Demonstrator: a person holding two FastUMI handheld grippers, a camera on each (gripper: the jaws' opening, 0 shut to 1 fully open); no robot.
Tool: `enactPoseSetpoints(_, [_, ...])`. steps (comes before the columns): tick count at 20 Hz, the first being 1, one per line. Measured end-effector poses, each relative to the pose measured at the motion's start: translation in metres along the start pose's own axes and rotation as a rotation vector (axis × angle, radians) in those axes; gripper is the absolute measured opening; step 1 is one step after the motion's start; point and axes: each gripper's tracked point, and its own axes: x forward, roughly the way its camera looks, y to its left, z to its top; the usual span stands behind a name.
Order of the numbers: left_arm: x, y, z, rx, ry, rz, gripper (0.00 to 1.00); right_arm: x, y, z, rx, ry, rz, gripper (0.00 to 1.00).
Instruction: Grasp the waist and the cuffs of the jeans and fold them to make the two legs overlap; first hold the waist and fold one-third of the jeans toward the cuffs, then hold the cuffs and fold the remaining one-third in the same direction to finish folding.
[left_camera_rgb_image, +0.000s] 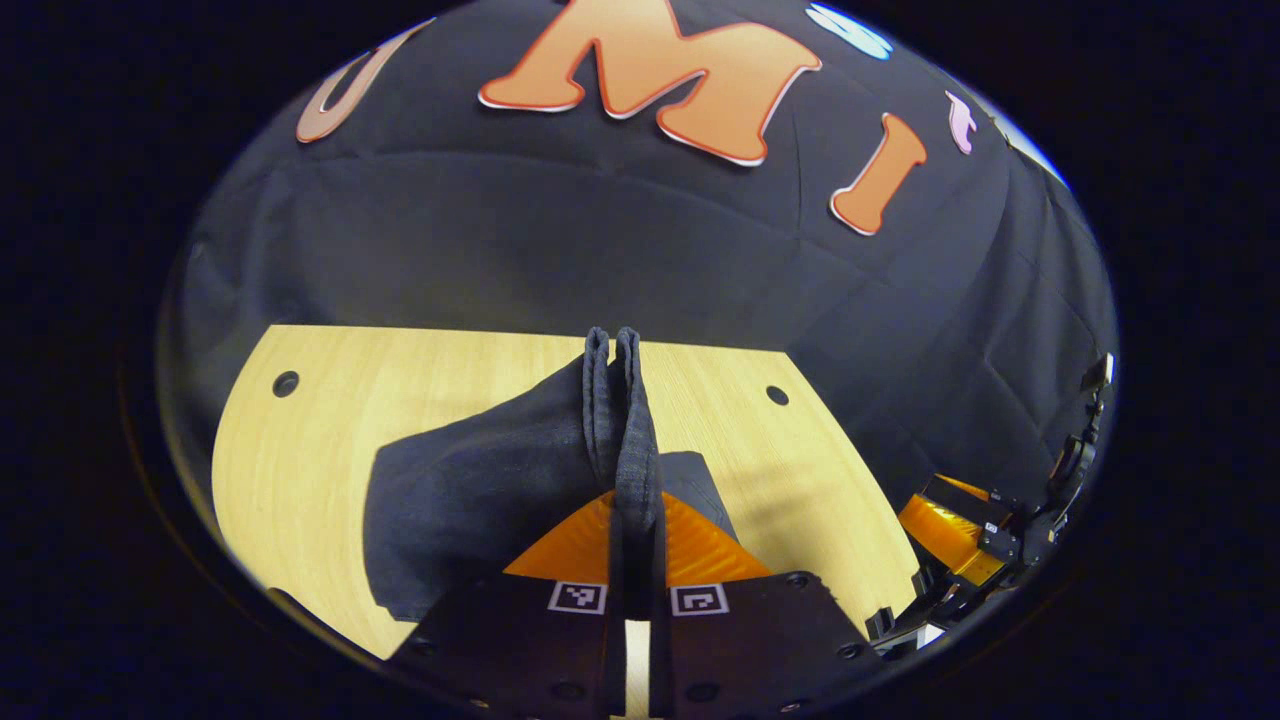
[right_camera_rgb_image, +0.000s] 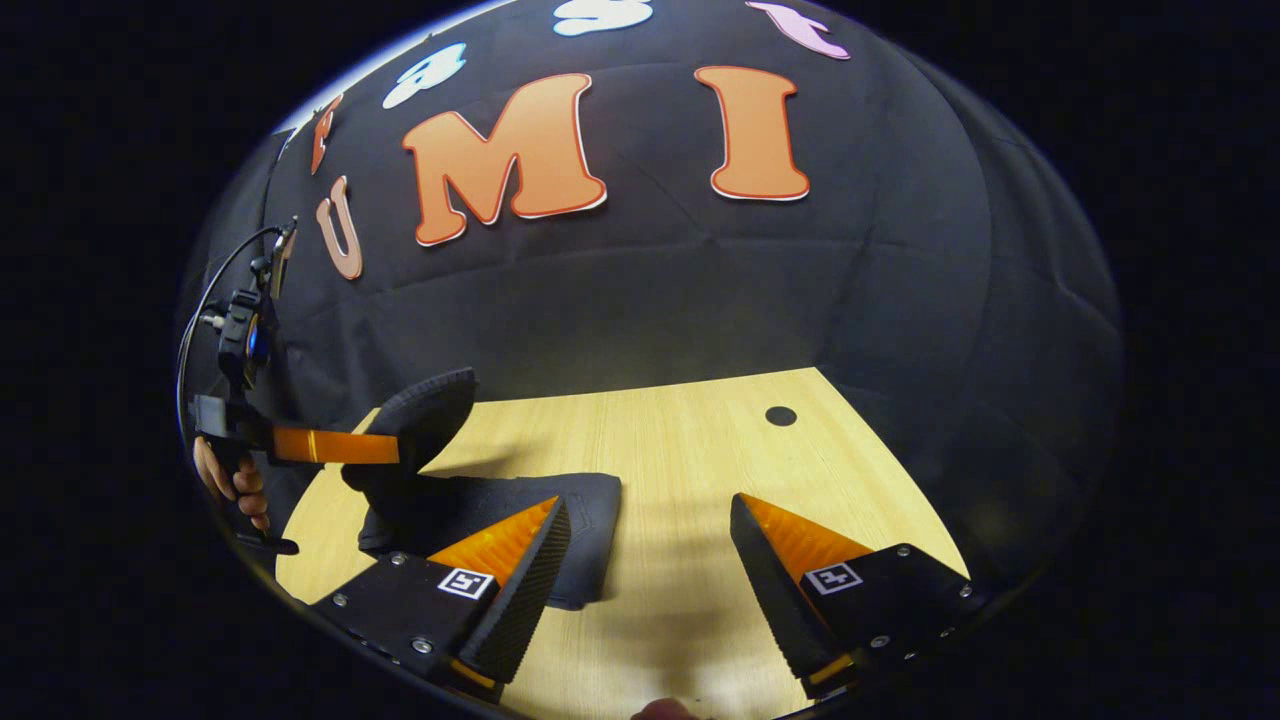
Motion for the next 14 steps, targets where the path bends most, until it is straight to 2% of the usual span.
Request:
enactPoseSetpoints(2, [0.017, -0.014, -0.015, 0.024, 0.039, -0.006, 0.09, -0.001, -0.006, 0.000, 0.000, 0.002, -0.005, 0.98])
enactPoseSetpoints(4, [0.030, -0.018, -0.028, 0.066, 0.081, 0.033, 0.09, -0.001, -0.010, 0.000, 0.002, 0.002, -0.007, 0.97])
enactPoseSetpoints(5, [0.034, -0.021, -0.031, 0.084, 0.090, 0.038, 0.11, 0.000, -0.010, 0.001, 0.004, 0.001, -0.007, 0.98])
enactPoseSetpoints(6, [0.033, -0.031, -0.030, 0.083, 0.087, 0.012, 0.16, 0.000, -0.009, 0.001, 0.005, 0.000, -0.004, 0.98])
enactPoseSetpoints(7, [0.034, -0.043, -0.027, 0.072, 0.070, -0.032, 0.23, 0.000, -0.007, 0.001, 0.005, 0.000, 0.002, 0.98])
enactPoseSetpoints(8, [0.025, -0.053, -0.021, 0.074, 0.048, -0.056, 0.36, -0.001, -0.005, 0.002, 0.003, -0.002, 0.005, 0.97])
enactPoseSetpoints(11, [0.003, -0.051, 0.004, 0.143, -0.036, -0.001, 0.75, -0.003, 0.009, 0.013, 0.001, -0.036, 0.032, 0.98])
enactPoseSetpoints(12, [-0.005, -0.048, 0.009, 0.144, -0.062, 0.008, 0.83, -0.005, 0.014, 0.019, -0.008, -0.053, 0.037, 0.98])
enactPoseSetpoints(14, [-0.023, -0.041, 0.012, 0.145, -0.108, 0.032, 0.84, -0.007, 0.030, 0.026, -0.027, -0.094, 0.076, 0.97])
